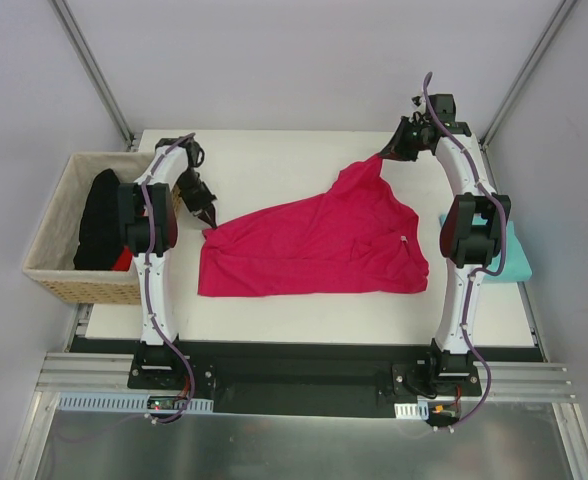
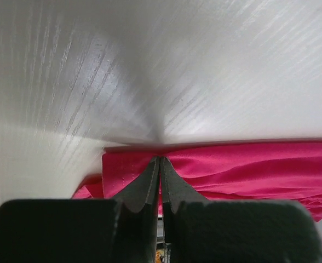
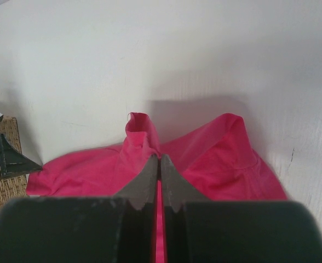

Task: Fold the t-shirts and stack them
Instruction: Grap the side of the flattened tshirt furthest away from the robot with both arms

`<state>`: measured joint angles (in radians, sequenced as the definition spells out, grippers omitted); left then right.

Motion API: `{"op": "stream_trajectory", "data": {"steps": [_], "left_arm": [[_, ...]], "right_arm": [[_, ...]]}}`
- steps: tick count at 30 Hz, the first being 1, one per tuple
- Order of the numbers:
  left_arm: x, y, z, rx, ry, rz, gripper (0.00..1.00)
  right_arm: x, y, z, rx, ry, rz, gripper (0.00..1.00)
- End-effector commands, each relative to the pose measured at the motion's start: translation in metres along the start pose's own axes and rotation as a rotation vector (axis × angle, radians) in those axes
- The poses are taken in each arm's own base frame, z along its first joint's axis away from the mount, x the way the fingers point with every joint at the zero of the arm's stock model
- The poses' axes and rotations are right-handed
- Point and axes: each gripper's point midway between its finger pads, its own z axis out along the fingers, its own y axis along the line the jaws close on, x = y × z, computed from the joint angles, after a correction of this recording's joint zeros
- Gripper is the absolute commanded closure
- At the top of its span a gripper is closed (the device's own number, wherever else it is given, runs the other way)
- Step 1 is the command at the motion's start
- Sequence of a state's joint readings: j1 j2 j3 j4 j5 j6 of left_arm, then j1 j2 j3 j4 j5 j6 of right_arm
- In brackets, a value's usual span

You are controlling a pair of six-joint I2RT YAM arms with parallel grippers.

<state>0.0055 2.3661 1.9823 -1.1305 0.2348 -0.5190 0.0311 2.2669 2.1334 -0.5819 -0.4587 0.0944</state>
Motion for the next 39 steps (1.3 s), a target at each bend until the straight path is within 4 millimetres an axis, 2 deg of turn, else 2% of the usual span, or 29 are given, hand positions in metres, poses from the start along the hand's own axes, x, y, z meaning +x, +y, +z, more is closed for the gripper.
{"op": "stream_trajectory", "data": {"steps": [1, 6, 18, 28, 35, 39], "left_arm": [[-0.004, -0.012, -0.024, 0.023, -0.034, -0.027, 1.0], [-0.011, -0.022, -0.031, 0.055, -0.055, -0.023, 1.0], [-0.016, -0.021, -0.041, 0.048, -0.099, -0.024, 1.0], [-0.023, -0.031, -0.055, 0.082, -0.144, -0.026, 1.0], [-0.016, -0.031, -0.075, 0.096, -0.178, -0.015, 1.0], [-0.01, -0.026, -0.082, 0.087, -0.19, -0.007, 1.0]], "right_arm": [[-0.028, 0.027, -0.037, -0.05, -0.096, -0.055, 0.99], [-0.029, 0.026, -0.038, -0.046, -0.1, -0.058, 0.99], [-0.033, 0.024, -0.042, -0.037, -0.113, -0.06, 0.99], [-0.036, 0.021, -0.049, -0.029, -0.125, -0.059, 0.99], [-0.035, 0.024, -0.056, -0.029, -0.127, -0.062, 0.99], [-0.025, 0.023, -0.059, -0.026, -0.112, -0.057, 0.99]]}}
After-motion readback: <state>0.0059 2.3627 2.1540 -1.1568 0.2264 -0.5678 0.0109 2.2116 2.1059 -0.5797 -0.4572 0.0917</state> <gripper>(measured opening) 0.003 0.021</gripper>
